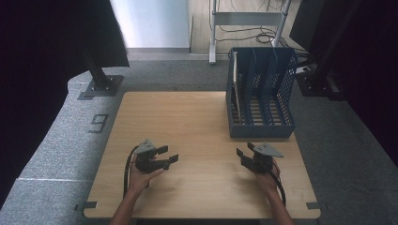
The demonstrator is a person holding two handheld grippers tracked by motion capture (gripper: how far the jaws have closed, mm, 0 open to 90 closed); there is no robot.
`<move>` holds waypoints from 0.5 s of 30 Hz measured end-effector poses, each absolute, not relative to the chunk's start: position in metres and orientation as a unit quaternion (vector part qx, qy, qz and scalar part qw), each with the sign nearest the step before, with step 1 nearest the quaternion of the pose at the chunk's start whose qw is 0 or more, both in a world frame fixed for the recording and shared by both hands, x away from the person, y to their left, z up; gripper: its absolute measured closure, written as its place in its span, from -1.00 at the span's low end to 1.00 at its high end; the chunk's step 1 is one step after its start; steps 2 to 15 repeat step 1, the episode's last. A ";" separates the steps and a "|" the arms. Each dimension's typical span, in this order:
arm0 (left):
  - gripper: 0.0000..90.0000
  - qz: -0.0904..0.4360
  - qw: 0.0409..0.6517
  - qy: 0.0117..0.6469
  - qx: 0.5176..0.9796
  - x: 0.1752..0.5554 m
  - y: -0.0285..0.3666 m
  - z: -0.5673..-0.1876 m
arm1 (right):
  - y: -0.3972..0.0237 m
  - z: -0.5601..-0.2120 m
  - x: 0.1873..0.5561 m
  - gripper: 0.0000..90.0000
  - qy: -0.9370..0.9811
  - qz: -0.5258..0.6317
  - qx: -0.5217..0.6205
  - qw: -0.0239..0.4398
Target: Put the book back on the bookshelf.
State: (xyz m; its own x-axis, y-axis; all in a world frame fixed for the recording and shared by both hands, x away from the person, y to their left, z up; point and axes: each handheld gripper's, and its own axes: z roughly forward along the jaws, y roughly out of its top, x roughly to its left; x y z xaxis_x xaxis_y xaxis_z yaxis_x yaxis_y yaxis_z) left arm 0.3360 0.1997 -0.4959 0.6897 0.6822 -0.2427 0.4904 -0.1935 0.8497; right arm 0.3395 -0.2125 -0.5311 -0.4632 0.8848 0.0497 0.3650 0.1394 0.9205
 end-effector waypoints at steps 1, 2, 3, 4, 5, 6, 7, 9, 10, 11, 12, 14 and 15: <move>-0.29 0.095 0.507 0.383 0.766 0.336 0.200 -0.496 | -0.212 -0.532 0.340 -0.08 0.706 0.483 0.443 0.268; -0.29 0.095 0.507 0.383 0.766 0.336 0.200 -0.496 | -0.212 -0.532 0.340 -0.08 0.706 0.483 0.443 0.268; -0.29 0.095 0.507 0.383 0.766 0.336 0.200 -0.496 | -0.212 -0.532 0.340 -0.08 0.706 0.483 0.443 0.268; -0.29 0.095 0.507 0.383 0.766 0.336 0.200 -0.496 | -0.212 -0.532 0.340 -0.08 0.706 0.483 0.443 0.268; -0.29 0.095 0.507 0.383 0.766 0.336 0.200 -0.496 | -0.212 -0.532 0.340 -0.08 0.706 0.483 0.443 0.268; -0.29 0.095 0.507 0.383 0.766 0.336 0.200 -0.496 | -0.212 -0.532 0.340 -0.08 0.706 0.483 0.443 0.268; -0.29 0.095 0.507 0.383 0.766 0.336 0.200 -0.496 | -0.212 -0.532 0.340 -0.08 0.706 0.483 0.443 0.268; -0.29 0.095 0.507 0.383 0.766 0.336 0.200 -0.496 | -0.212 -0.532 0.340 -0.08 0.706 0.483 0.443 0.268; -0.29 0.095 0.507 0.383 0.766 0.336 0.200 -0.496 | -0.212 -0.532 0.340 -0.08 0.706 0.483 0.443 0.268; -0.29 0.095 0.507 0.383 0.766 0.336 0.200 -0.496 | -0.212 -0.532 0.340 -0.08 0.706 0.483 0.443 0.268; -0.29 0.095 0.507 0.383 0.766 0.336 0.200 -0.496 | -0.212 -0.532 0.340 -0.08 0.706 0.483 0.443 0.268; -0.29 0.095 0.507 0.383 0.766 0.336 0.200 -0.496 | -0.212 -0.532 0.340 -0.08 0.706 0.483 0.443 0.268; -0.29 0.095 0.507 0.383 0.766 0.336 0.200 -0.496 | -0.212 -0.532 0.340 -0.08 0.706 0.483 0.443 0.268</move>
